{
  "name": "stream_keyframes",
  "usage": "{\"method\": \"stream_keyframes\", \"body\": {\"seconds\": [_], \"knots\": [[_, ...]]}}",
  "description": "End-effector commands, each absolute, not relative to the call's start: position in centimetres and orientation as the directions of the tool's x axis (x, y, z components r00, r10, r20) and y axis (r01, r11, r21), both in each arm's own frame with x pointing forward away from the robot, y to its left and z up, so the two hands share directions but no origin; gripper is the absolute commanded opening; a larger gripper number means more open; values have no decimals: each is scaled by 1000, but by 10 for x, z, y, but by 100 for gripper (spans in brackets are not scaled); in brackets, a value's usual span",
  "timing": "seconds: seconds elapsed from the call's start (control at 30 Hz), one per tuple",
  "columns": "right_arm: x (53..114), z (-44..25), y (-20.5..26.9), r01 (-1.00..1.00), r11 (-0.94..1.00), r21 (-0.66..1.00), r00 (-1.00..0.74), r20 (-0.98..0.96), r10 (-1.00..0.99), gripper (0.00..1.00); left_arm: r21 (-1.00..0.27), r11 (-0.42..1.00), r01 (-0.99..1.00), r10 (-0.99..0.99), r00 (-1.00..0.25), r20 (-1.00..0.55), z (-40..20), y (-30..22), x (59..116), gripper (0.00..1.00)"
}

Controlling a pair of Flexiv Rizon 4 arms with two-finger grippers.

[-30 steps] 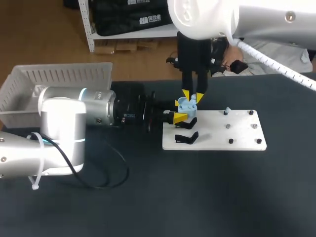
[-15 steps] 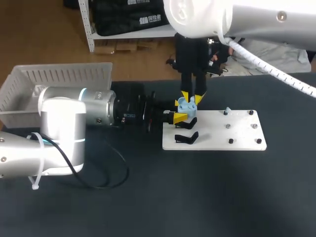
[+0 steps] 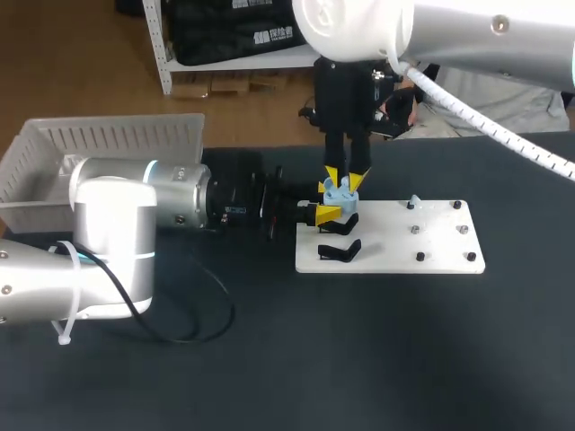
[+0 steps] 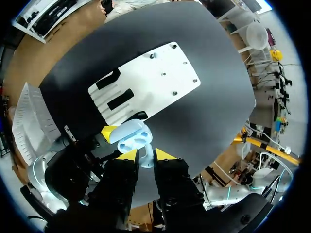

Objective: Pick up each earbud case from the left stands, insert the matching earbuds, close the lid, and place the case in the box.

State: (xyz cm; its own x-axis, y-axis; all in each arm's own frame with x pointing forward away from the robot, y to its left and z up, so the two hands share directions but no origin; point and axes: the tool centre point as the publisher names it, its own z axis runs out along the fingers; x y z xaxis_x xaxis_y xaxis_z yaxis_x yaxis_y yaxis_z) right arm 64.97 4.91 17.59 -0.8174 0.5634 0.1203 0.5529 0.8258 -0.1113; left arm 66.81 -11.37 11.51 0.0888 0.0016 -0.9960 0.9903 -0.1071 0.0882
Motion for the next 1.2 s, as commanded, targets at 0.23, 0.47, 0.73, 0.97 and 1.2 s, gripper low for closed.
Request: {"method": "stream_keyframes", "body": {"seconds": [0.23, 0.47, 0.73, 0.97, 1.2], "knots": [[650, 169, 53, 543, 833, -100, -826, 110, 552, 0, 92, -105, 990, -3, 93, -996, 114, -114, 668, 0], [652, 167, 51, 545, 834, -89, -827, 107, 552, 0, 92, -105, 990, -3, 93, -996, 114, -114, 668, 0], [654, 168, 50, 550, 831, -83, -824, 104, 556, 0, 92, -105, 990, -3, 93, -996, 114, -114, 668, 0], [655, 166, 49, 553, 828, -88, -821, 109, 560, 0, 92, -105, 990, -3, 93, -996, 114, -114, 668, 0], [657, 163, 47, 557, 825, -96, -817, 114, 565, 0, 92, -105, 990, -3, 93, -996, 114, -114, 668, 0]]}}
